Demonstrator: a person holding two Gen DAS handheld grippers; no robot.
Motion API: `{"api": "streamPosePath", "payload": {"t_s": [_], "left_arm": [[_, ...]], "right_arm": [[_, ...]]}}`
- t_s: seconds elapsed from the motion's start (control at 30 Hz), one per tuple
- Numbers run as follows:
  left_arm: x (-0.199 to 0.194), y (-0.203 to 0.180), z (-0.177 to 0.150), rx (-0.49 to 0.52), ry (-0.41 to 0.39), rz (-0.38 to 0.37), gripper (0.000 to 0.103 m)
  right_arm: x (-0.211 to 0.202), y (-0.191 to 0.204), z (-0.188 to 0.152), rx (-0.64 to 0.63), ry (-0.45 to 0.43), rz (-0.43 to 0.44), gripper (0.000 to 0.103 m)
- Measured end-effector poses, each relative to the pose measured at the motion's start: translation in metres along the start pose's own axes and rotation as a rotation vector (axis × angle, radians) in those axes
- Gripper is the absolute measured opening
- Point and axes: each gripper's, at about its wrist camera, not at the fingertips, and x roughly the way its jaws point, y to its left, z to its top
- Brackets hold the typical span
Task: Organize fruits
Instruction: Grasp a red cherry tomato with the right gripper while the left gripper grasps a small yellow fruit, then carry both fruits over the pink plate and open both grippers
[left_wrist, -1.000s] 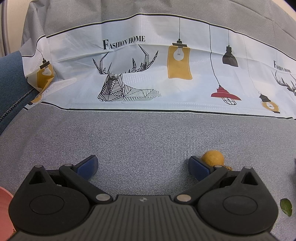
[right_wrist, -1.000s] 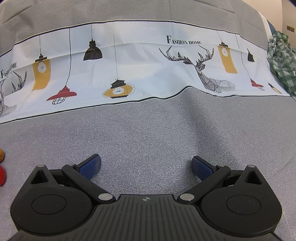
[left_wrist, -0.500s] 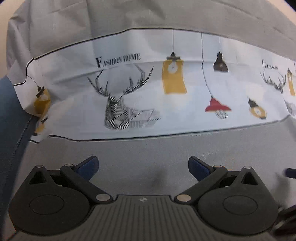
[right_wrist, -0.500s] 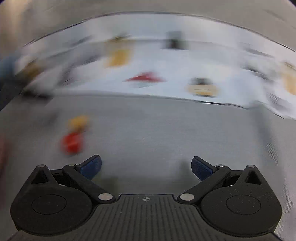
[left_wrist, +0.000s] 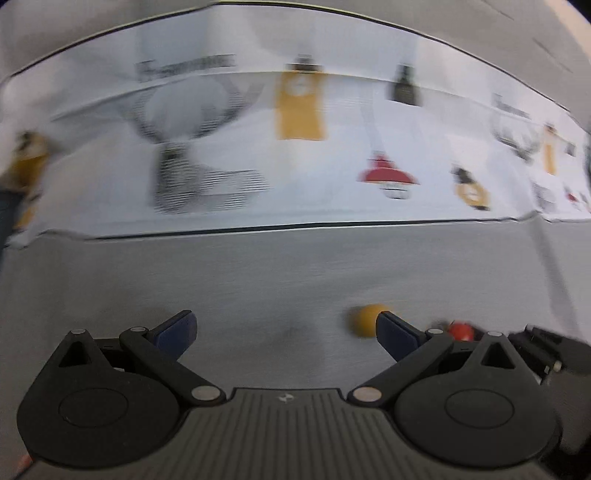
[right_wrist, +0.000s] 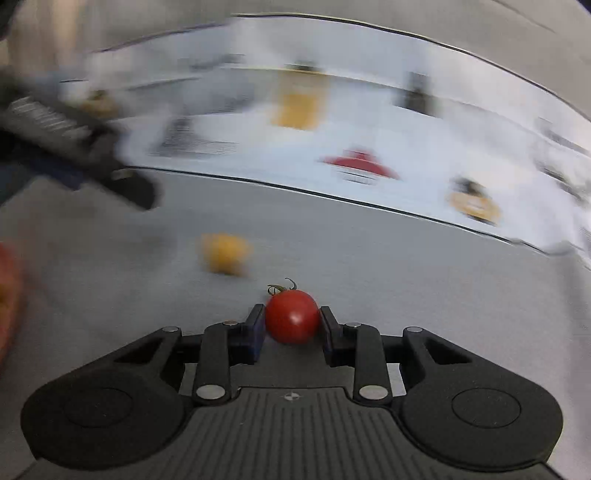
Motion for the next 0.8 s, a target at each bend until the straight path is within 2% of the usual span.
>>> {"api": "streamPosePath", "payload": {"t_s": [0.13,0.27,0.3,0.33,0.37,0.4,0.43,0.5,0.63,0.8], "left_arm": [[0.024,-0.036,0.001,0.091,0.016,-0.074,0.103],[0.048,-0.05,-0.004,0.093,0.056,-0.105,0.103],[0.052,-0.05,-0.005,0.089,0.048,-0.119,0.098],[0.056,-0.05,-0.007,0.093,0.041,-0.125,0.078],[0.06,-0.05,-0.008,0.102,0.046,-0.118,0.061],[0.061,-0.052,-0.009,0.122,0.025,-0.081,0.046],[0.059,-0.051,-0.01,0.137,0.004,-0.078,0.033],[0.056,-0.045,-0.011,0.12,0.023,-0.101,0.033],[0.031,-0.042,-0.017,0.118,0.017,-0.035,0.033],[-0.044,-0.036,-0.048,0.111,-0.03,0.01,0.033]], "right_arm": [[-0.007,-0.056,-0.006,0.152,0.021,-0.098,0.032],[-0.009,-0.077,-0.013,0.192,0.015,-0.101,0.032],[-0.009,-0.077,-0.013,0.193,0.01,-0.102,0.032],[-0.007,-0.077,-0.013,0.193,0.001,-0.104,0.032],[-0.006,-0.076,-0.014,0.196,-0.008,-0.108,0.032],[-0.004,-0.073,-0.014,0.198,-0.017,-0.111,0.032],[-0.003,-0.073,-0.014,0.202,-0.026,-0.115,0.032],[-0.004,-0.072,-0.014,0.211,-0.032,-0.118,0.032],[-0.017,-0.067,-0.012,0.239,-0.053,-0.095,0.032],[-0.061,-0.048,-0.01,0.302,-0.099,-0.034,0.032]]}}
